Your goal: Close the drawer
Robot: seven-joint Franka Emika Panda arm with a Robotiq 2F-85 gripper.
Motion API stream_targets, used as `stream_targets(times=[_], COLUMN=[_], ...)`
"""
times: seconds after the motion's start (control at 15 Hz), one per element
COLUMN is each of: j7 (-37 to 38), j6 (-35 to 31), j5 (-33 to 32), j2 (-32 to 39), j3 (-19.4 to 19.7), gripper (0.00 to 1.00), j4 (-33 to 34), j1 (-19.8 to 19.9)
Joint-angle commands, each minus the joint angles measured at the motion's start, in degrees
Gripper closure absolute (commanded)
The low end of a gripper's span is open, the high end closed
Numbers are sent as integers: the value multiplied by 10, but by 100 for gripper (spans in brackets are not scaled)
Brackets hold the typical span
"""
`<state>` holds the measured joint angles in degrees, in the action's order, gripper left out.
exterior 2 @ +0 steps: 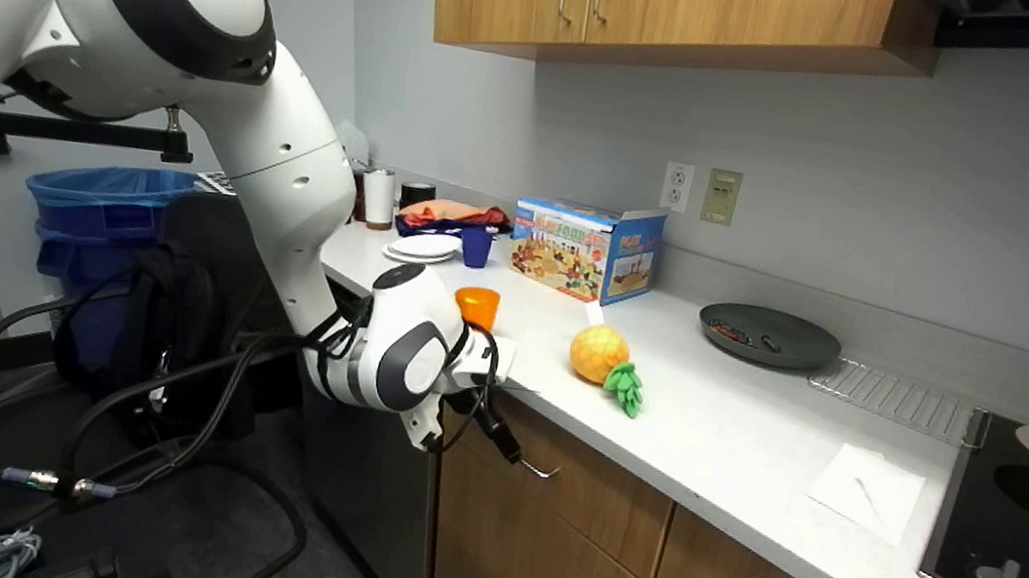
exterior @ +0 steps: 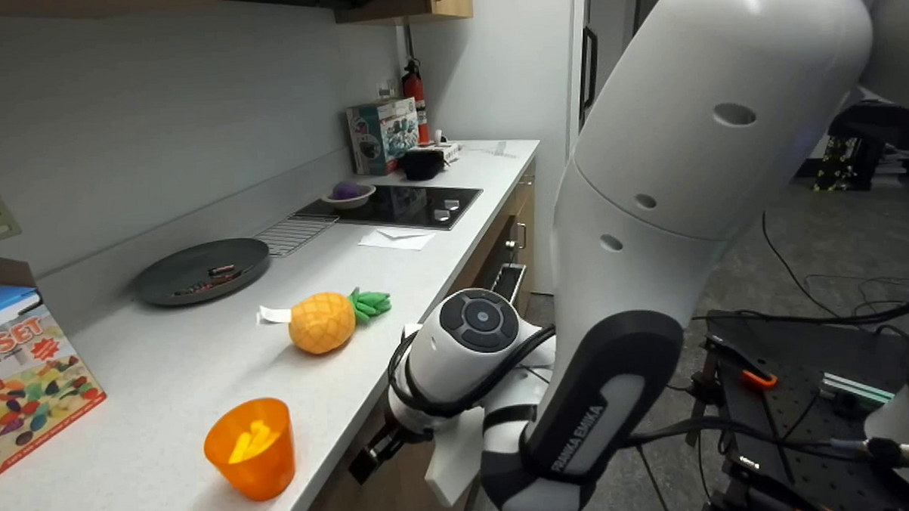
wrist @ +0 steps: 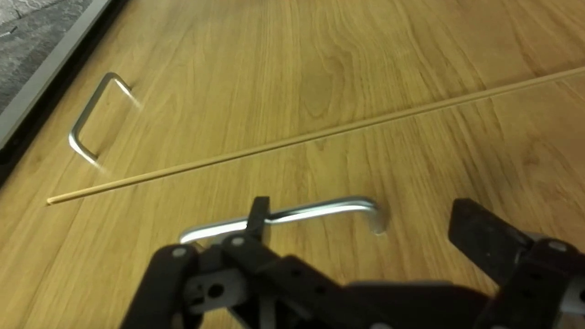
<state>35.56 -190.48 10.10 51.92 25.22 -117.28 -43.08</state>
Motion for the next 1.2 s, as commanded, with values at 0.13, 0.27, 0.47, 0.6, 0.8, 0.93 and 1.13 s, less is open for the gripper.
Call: stream_targets(times=[0.13,0.27,0.47,0.6,0.8,0.93,1.13], j7=[-94,-137,-193,-230,-267,-275,-282], j6=[-39,-20,1,11,29,41,46], j5=[98,93,72,57,50,46,46], j2=[7,-27,-82,-131,-193,-229,-279], j3=[10,6,8,4,26,47,82], gripper=[0,0,0,0,0,0,0], j4=[1,-21,-60,-92,-136,-161,-197], j1=[-17,-8,5,19,11,-5,-36])
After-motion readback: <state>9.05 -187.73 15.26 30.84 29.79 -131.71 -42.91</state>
